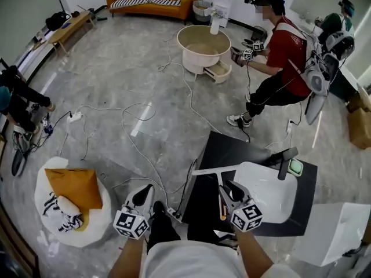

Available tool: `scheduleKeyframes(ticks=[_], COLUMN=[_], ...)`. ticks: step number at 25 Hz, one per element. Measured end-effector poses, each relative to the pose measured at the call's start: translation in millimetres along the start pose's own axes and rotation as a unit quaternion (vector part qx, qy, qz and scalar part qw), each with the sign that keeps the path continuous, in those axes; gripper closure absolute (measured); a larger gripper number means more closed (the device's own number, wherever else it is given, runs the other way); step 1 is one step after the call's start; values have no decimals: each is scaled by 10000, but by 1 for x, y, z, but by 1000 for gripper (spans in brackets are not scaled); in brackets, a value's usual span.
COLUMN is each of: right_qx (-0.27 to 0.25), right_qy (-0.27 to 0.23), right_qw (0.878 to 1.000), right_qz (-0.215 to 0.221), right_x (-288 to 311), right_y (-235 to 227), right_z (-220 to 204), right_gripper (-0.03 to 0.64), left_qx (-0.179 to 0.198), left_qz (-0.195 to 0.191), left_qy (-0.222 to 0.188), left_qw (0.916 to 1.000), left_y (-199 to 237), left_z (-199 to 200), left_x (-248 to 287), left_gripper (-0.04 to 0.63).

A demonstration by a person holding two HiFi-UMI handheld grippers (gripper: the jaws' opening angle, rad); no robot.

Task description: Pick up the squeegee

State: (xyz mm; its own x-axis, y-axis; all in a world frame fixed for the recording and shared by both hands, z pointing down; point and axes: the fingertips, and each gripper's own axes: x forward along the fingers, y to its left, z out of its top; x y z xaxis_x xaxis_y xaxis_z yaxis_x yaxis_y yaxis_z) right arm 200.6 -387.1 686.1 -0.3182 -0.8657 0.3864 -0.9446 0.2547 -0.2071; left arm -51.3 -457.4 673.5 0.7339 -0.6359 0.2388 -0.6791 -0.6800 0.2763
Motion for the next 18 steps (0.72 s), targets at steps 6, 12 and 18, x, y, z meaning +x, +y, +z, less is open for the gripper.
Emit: scheduleKeyframes(ticks=[6,12,18], right_qx=[-137,-168,22], right_qy=[912,1687,2215], right_qw=[9939,9821,9702], right_qz=[-598,-826,-982], right_x=[13,26,40], right_y=[-22,-40,-56], right_z=[-50,-84,-113], right_gripper=[509,506,506], left_qx=[-207,-428,-579], left_qz=[-470,-657,-684], left_qy=[262,504,627], left_qw=[9983,9956,9940], left_y=[9,11,11], left_z=[-25,-53,-76], left_x=[24,30,31], left_gripper=[580,580,580])
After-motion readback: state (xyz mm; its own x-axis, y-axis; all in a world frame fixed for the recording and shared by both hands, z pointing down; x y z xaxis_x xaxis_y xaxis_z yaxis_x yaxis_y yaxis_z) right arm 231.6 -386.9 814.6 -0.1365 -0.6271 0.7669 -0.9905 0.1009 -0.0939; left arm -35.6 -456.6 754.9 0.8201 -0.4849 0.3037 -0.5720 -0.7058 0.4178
